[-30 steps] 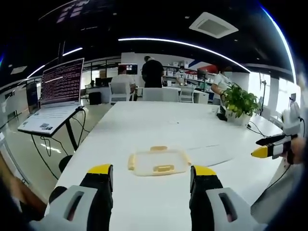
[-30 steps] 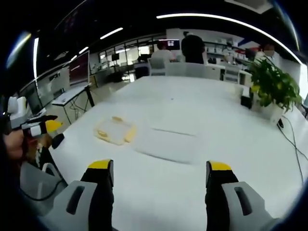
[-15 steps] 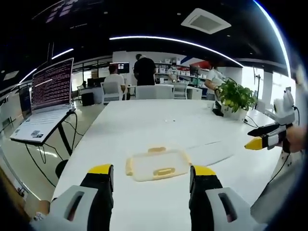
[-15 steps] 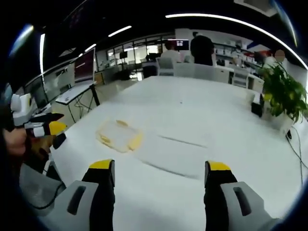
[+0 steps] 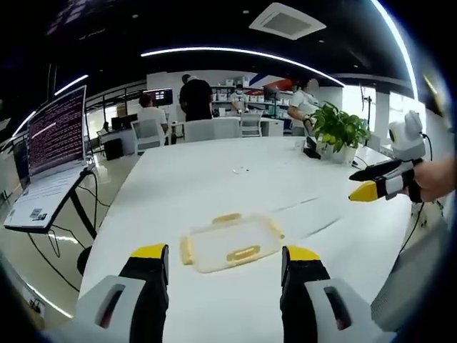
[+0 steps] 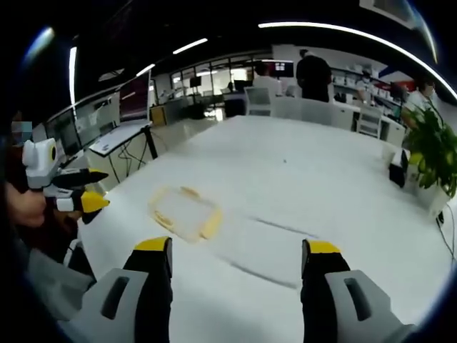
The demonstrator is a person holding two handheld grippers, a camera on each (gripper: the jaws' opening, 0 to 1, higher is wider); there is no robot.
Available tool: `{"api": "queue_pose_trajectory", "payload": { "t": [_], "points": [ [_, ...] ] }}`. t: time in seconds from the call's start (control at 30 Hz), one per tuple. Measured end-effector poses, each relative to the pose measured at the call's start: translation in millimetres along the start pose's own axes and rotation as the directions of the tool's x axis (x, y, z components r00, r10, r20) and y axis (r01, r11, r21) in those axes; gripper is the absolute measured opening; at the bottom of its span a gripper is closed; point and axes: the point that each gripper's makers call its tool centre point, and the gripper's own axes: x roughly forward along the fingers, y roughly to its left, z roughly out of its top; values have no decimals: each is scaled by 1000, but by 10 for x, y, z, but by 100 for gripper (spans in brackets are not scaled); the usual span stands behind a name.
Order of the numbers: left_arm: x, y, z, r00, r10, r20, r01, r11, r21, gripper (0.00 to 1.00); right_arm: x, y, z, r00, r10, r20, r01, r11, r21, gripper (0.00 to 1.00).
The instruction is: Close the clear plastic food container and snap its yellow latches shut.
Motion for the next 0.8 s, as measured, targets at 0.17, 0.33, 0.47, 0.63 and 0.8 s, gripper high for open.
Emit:
{"api": "queue_pose_trajectory", "payload": {
  "t": [0.17, 0.33, 0.47, 0.63, 0.8],
  "points": [
    [103, -3, -43, 998, -51, -32, 53, 997, 63, 59, 143, 78, 57, 999, 34, -4, -34, 999, -24, 71],
    [223, 10, -93, 993, -95, -65, 102, 989, 110, 59, 295, 189, 64, 996, 81, -25, -82, 996, -43, 71],
    [322, 78, -98, 989, -122, -85, 132, 984, 120, 59, 418, 308, 51, 987, 148, -59, -152, 986, -68, 70],
    [433, 165, -103, 982, -155, -111, 171, 973, 157, 59, 549, 390, 62, 978, 191, -82, -201, 971, -133, 70],
    [525, 204, -115, 976, -178, -126, 200, 961, 190, 59, 676, 433, 100, 970, 224, -94, -237, 957, -169, 68]
  ]
}}
